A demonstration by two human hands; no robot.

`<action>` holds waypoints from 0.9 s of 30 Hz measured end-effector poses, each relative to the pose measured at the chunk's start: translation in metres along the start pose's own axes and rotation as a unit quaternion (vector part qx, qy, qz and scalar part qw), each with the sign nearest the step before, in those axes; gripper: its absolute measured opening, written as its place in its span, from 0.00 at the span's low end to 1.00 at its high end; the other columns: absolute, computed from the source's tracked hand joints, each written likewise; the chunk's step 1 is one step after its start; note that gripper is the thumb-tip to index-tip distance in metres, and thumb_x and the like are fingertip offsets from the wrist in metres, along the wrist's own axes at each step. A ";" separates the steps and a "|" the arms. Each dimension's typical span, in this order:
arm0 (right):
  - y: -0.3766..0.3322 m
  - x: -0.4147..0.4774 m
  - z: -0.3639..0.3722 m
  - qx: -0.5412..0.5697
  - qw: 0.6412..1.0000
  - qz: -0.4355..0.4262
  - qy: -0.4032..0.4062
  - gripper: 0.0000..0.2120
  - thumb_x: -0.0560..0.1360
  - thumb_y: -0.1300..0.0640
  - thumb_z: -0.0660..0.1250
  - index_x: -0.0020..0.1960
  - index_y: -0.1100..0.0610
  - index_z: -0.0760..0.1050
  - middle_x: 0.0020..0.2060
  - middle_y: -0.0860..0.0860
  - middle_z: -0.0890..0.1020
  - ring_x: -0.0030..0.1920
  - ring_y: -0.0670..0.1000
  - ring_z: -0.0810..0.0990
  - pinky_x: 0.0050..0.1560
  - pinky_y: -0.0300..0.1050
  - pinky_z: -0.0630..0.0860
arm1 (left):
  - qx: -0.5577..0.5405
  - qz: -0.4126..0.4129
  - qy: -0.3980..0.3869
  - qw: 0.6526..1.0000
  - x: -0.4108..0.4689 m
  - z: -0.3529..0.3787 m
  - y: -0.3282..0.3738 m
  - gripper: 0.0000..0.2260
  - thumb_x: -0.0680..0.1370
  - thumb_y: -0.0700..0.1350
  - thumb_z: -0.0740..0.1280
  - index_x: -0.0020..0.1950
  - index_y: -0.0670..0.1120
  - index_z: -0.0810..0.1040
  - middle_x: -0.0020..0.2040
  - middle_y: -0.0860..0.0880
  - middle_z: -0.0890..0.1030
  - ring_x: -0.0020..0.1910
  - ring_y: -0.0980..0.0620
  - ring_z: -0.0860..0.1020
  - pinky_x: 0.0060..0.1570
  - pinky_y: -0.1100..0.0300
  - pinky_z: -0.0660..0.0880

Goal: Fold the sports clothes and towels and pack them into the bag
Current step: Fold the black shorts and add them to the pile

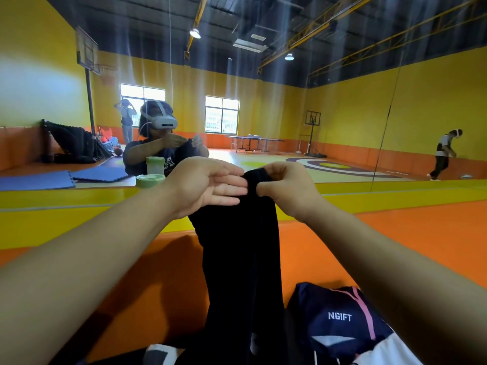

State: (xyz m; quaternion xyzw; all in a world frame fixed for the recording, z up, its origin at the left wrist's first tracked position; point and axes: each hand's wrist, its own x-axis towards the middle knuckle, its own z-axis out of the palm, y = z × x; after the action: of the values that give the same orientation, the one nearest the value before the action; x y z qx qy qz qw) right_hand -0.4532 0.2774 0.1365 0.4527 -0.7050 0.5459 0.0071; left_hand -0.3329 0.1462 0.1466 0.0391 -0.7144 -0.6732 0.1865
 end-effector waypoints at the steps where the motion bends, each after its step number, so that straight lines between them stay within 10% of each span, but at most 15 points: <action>1: 0.001 0.000 -0.001 0.016 1.000 0.007 0.009 0.14 0.66 0.72 0.66 0.40 0.55 0.80 0.35 0.51 0.82 0.34 0.47 0.77 0.40 0.43 0.75 | 0.013 0.011 0.011 1.000 -0.001 -0.001 -0.001 0.12 0.81 0.40 0.55 0.58 0.38 0.75 0.56 0.38 0.80 0.54 0.43 0.81 0.52 0.49 0.79; 4: 0.002 -0.002 -0.009 0.056 0.998 0.002 0.004 0.15 0.67 0.74 0.63 0.41 0.57 0.79 0.34 0.52 0.82 0.35 0.50 0.78 0.40 0.45 0.75 | 0.194 0.108 0.115 0.968 -0.003 -0.014 -0.009 0.08 0.77 0.47 0.66 0.55 0.49 0.77 0.54 0.47 0.80 0.53 0.48 0.78 0.52 0.53 0.74; 7: -0.003 -0.006 -0.015 0.145 0.989 -0.015 -0.016 0.17 0.68 0.78 0.59 0.45 0.58 0.76 0.32 0.51 0.81 0.32 0.51 0.77 0.34 0.42 0.74 | 0.383 0.126 0.123 0.907 -0.010 -0.034 -0.019 0.25 0.60 0.64 0.72 0.55 0.64 0.70 0.59 0.52 0.71 0.60 0.53 0.69 0.57 0.55 0.68; 13: -0.017 -0.011 -0.033 0.232 0.971 -0.053 -0.009 0.22 0.68 0.78 0.58 0.47 0.52 0.75 0.36 0.54 0.79 0.31 0.51 0.74 0.30 0.39 0.70 | 0.291 0.035 -0.039 0.955 -0.022 -0.038 -0.020 0.30 0.66 0.45 0.79 0.63 0.57 0.70 0.55 0.50 0.78 0.51 0.51 0.81 0.45 0.54 0.81; 20: -0.023 -0.045 -0.056 0.061 0.993 -0.101 0.022 0.24 0.71 0.79 0.55 0.43 0.52 0.80 0.37 0.45 0.80 0.37 0.47 0.75 0.39 0.41 0.73 | 0.315 0.144 0.027 0.938 -0.021 -0.023 -0.002 0.14 0.67 0.44 0.77 0.51 0.49 0.80 0.46 0.45 0.83 0.45 0.45 0.83 0.45 0.47 0.80; 27: -0.032 -0.092 -0.094 -0.036 0.996 -0.027 0.083 0.12 0.72 0.67 0.70 0.47 0.51 0.78 0.41 0.49 0.80 0.38 0.43 0.78 0.40 0.36 0.76 | 0.249 0.239 0.021 0.938 -0.009 0.022 0.016 0.16 0.67 0.40 0.77 0.50 0.52 0.77 0.41 0.54 0.79 0.34 0.67 0.77 0.36 0.72 0.76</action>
State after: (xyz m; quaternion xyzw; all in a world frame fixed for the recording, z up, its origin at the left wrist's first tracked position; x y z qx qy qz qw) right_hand -0.4240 0.4089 0.1523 0.4240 -0.7088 0.5555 0.0966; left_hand -0.3282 0.1718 0.1596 -0.0735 -0.8434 -0.4081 0.3415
